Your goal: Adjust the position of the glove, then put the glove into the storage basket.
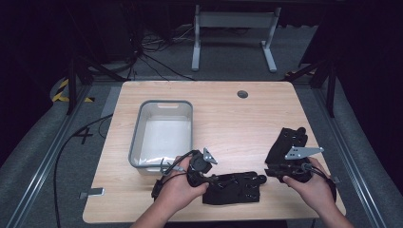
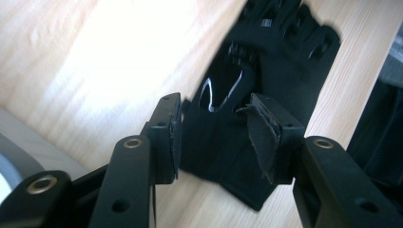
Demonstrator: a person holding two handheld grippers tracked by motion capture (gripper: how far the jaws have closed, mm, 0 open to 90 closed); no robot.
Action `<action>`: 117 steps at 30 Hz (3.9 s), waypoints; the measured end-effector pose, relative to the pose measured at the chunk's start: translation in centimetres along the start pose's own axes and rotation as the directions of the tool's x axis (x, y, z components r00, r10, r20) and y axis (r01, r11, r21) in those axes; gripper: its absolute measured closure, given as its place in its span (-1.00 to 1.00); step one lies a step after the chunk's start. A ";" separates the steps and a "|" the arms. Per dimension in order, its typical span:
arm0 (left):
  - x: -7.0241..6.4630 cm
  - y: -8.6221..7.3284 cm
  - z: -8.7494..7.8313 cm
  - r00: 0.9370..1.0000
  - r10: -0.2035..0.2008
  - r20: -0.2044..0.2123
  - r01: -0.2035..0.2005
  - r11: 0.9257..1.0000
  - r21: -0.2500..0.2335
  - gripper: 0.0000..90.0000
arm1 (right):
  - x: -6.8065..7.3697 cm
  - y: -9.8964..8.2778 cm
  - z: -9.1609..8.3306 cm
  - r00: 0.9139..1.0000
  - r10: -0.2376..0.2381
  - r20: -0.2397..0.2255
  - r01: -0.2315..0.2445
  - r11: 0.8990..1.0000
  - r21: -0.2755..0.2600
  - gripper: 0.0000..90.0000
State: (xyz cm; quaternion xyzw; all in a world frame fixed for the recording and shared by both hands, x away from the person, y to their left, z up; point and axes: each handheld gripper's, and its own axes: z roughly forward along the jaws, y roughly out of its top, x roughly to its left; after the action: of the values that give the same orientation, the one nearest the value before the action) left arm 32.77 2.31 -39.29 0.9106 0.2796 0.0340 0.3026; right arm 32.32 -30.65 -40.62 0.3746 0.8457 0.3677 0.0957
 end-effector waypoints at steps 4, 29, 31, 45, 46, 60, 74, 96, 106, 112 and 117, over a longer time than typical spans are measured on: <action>-0.1 0.3 -0.4 1.000 -0.006 0.001 0.006 0.999 -0.033 0.25 | -0.6 0.1 -0.7 1.000 -0.001 0.012 0.001 1.000 -0.012 0.62; 0.7 0.5 -0.5 1.000 -0.024 0.014 0.024 0.999 -0.027 0.18 | -10.6 1.3 -1.5 0.982 0.083 0.170 -0.087 0.996 0.020 0.38; 0.7 0.4 -0.4 0.999 -0.028 0.017 0.028 0.999 -0.026 0.17 | -11.1 1.4 -1.2 0.980 0.085 0.182 -0.092 0.995 0.030 0.38; 0.9 -0.2 -0.1 0.999 -0.039 0.018 0.039 0.999 0.004 0.15 | -14.3 1.2 2.7 0.973 0.111 0.204 -0.149 0.972 0.183 0.15; 0.9 -0.2 -0.1 0.999 -0.041 0.018 0.041 0.999 0.002 0.15 | -14.3 1.2 2.7 0.973 0.111 0.204 -0.149 0.972 0.183 0.15; 0.6 -0.2 0.1 0.999 -0.028 0.023 0.028 1.000 0.007 0.14 | -13.3 1.8 2.8 0.969 0.097 0.227 -0.149 0.964 0.222 0.90; 0.6 -0.1 0.0 0.999 -0.031 0.018 0.031 1.000 0.000 0.13 | -10.6 4.0 -1.7 0.975 0.139 0.176 -0.150 0.987 0.049 0.90; 0.7 -0.2 -0.7 0.999 -0.030 0.015 0.030 0.999 -0.015 0.12 | -0.3 6.8 -2.8 0.994 0.036 -0.105 -0.044 0.996 -0.074 0.89; 0.8 -0.2 -0.6 0.999 -0.037 0.022 0.037 0.999 -0.015 0.11 | 3.1 6.0 2.9 0.973 0.066 -0.219 -0.051 0.996 0.074 0.88; 1.1 -0.5 -0.6 0.999 -0.042 0.019 0.042 0.999 -0.013 0.11 | 3.2 5.9 6.8 0.969 0.077 -0.237 -0.046 0.990 0.135 0.84; 1.4 -1.2 -0.7 0.998 -0.057 0.014 0.057 0.998 -0.004 0.11 | 3.3 5.9 8.3 0.972 0.052 -0.231 -0.016 0.988 0.154 0.70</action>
State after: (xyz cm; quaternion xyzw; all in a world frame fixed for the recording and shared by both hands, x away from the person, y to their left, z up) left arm 33.19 4.14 -39.56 0.9018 0.3033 0.0198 0.3071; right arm 36.98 -21.09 -42.07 0.3493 0.8699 0.3459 -0.0398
